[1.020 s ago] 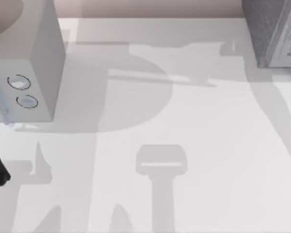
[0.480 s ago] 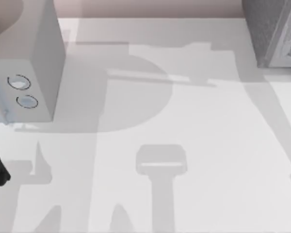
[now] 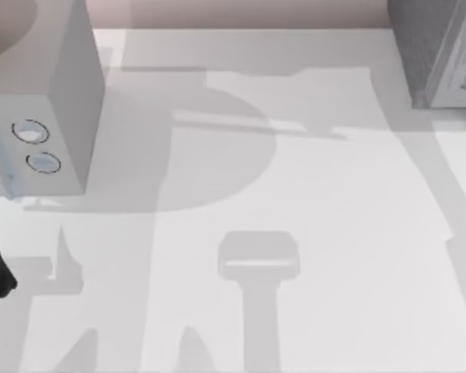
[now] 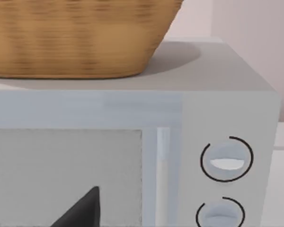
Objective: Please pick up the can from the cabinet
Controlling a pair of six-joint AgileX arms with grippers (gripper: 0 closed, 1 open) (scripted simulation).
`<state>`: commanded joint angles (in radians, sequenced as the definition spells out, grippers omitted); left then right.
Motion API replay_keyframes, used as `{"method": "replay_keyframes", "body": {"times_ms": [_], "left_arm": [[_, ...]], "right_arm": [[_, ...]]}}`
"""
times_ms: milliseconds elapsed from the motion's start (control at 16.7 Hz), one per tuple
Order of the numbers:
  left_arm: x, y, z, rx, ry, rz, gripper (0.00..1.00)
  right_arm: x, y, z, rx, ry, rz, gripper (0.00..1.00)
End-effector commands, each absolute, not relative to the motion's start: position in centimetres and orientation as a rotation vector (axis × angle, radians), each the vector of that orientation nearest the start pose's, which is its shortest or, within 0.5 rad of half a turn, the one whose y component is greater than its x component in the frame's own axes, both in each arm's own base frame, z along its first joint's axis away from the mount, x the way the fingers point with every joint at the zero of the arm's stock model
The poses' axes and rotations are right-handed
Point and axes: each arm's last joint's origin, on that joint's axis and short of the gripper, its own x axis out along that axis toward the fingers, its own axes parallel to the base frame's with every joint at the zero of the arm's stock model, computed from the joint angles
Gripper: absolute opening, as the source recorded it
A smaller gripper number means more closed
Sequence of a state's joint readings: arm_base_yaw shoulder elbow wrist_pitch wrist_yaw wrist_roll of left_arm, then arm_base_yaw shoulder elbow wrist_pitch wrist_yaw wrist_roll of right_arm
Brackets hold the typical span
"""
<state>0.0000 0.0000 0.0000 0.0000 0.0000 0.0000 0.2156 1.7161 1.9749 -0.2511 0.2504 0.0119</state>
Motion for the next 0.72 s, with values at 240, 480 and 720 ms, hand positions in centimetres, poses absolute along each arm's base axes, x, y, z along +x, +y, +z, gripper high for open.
{"method": "replay_keyframes", "body": {"times_ms": [240,480,720], "left_arm": [[10.57,-0.12,16.00,0.000,0.000,0.000,1.00],[10.57,-0.12,16.00,0.000,0.000,0.000,1.00],[10.57,-0.12,16.00,0.000,0.000,0.000,1.00]], "right_arm": [[37.49,8.13,48.30,-0.002,-0.011,-0.016,0.92],[37.49,8.13,48.30,-0.002,-0.011,-0.016,0.62],[37.49,8.13,48.30,-0.002,-0.011,-0.016,0.32]]}}
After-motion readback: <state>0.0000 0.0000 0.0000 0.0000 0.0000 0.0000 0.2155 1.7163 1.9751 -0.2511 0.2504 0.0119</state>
